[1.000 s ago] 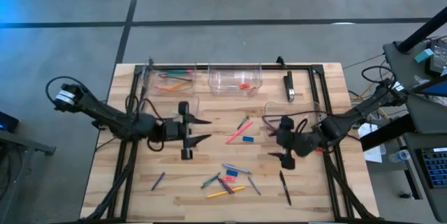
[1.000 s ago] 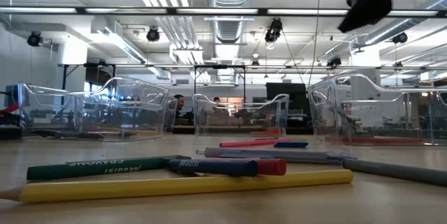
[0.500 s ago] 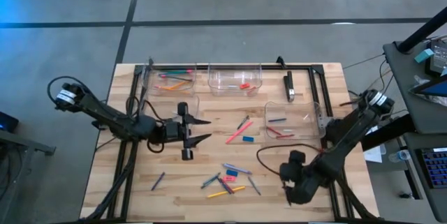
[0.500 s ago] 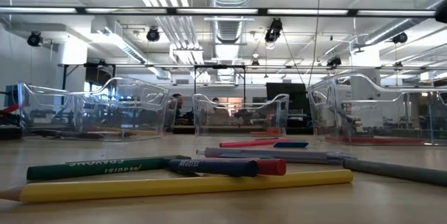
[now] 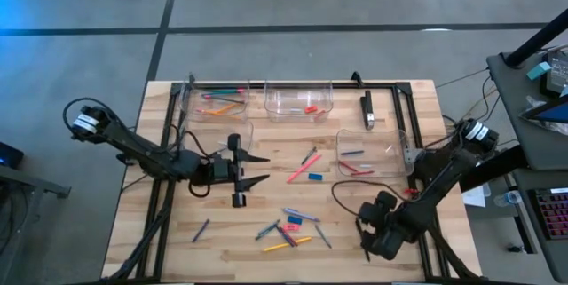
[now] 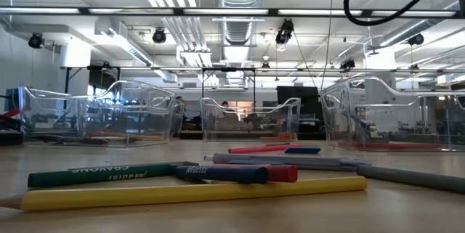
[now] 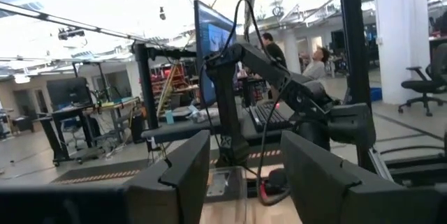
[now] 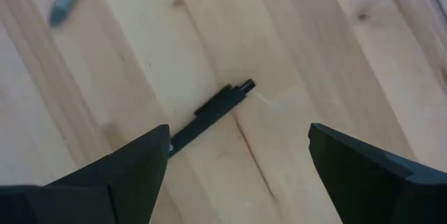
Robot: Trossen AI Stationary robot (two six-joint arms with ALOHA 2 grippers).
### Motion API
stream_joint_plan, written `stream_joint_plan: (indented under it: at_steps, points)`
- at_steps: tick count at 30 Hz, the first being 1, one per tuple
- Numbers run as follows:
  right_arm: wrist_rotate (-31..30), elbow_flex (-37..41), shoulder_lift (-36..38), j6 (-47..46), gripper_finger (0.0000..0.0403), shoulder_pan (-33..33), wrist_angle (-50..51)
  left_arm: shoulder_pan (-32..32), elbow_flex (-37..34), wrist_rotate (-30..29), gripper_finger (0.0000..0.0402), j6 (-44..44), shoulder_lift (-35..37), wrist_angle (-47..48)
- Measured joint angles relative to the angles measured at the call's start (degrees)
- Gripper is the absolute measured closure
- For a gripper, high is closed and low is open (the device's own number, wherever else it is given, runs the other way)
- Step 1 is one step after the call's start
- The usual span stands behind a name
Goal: Sort crayons/erasers/pens/pencils in bins
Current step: Put the black pen into the bottom left transparent bin
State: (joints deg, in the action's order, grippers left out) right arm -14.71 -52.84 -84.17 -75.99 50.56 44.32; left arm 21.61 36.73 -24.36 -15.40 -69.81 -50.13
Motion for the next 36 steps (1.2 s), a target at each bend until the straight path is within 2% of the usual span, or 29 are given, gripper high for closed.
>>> stream_joint_plan:
  at_steps: [11, 20, 23, 30, 36]
  points:
    - [2.35, -0.33, -9.27, -2.8, 0.0076, 2.45, -10.09, 0.18, -0.39, 0.02, 0.024, 0.09, -1.24, 0.12]
    - [5.58, -0.48, -11.72, -6.2, 0.0082, 4.2, -7.5, 0.48, -0.39, 0.04, 0.024, 0.22, -1.24, 0.12]
    - [6.36, -0.39, -10.84, -6.81, 0.0108, 4.75, -7.0, 0.48, -0.39, 0.04, 0.024, 0.22, -1.24, 0.13]
    - [7.39, -0.28, -10.02, -8.32, 0.0205, 5.53, -6.83, 0.52, -0.39, 0.07, 0.024, 1.5, -1.24, 0.11]
    - [7.44, -0.28, -10.04, -7.79, 0.0268, 5.71, -7.05, 0.55, -0.39, 0.07, 0.024, 1.62, -1.24, 0.13]
